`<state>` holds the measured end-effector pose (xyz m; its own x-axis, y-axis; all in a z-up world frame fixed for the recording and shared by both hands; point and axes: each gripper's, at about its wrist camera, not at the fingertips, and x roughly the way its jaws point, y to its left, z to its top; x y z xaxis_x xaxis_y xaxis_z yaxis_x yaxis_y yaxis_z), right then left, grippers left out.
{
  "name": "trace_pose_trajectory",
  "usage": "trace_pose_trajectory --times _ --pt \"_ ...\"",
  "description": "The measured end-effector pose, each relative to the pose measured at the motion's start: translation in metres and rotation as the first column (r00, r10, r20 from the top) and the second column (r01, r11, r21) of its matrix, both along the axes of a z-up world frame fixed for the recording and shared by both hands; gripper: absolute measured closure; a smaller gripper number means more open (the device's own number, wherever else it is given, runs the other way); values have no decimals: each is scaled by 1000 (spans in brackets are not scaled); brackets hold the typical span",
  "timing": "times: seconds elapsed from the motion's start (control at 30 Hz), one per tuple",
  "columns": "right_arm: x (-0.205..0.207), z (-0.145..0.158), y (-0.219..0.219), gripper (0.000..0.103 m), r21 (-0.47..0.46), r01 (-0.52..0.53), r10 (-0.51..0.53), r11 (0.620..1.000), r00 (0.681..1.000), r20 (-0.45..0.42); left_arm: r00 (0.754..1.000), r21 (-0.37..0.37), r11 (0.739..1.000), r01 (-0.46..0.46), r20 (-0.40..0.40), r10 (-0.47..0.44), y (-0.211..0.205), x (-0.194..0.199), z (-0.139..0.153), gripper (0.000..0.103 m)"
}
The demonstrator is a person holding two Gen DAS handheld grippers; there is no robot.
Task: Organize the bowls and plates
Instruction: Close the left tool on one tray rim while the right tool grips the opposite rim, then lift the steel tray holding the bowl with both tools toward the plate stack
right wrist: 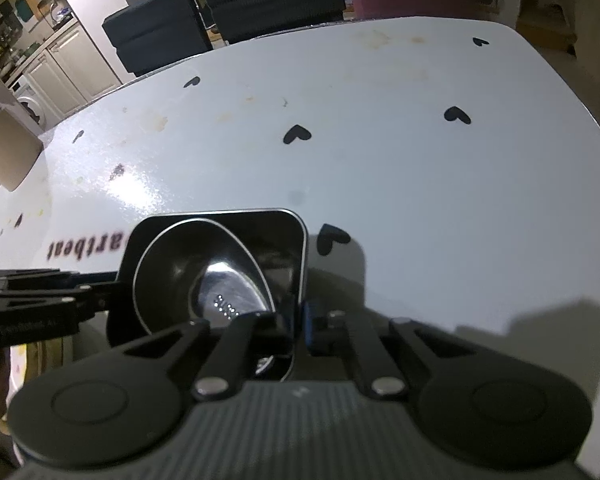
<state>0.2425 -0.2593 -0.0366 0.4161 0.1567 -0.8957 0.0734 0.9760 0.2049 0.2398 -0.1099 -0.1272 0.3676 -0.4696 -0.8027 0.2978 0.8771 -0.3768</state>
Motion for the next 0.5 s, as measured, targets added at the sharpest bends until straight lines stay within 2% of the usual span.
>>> trace_pose_trajectory --times 0.07,0.5 --pt "1 0 0 97 5 -1 1 1000 1000 1 1000 -18 1000 -3 -8 3 1 0 0 91" --pt "-6 7 0 97 -1 -10 10 1000 1000 20 998 -80 995 -54 21 55 10 1 10 93"
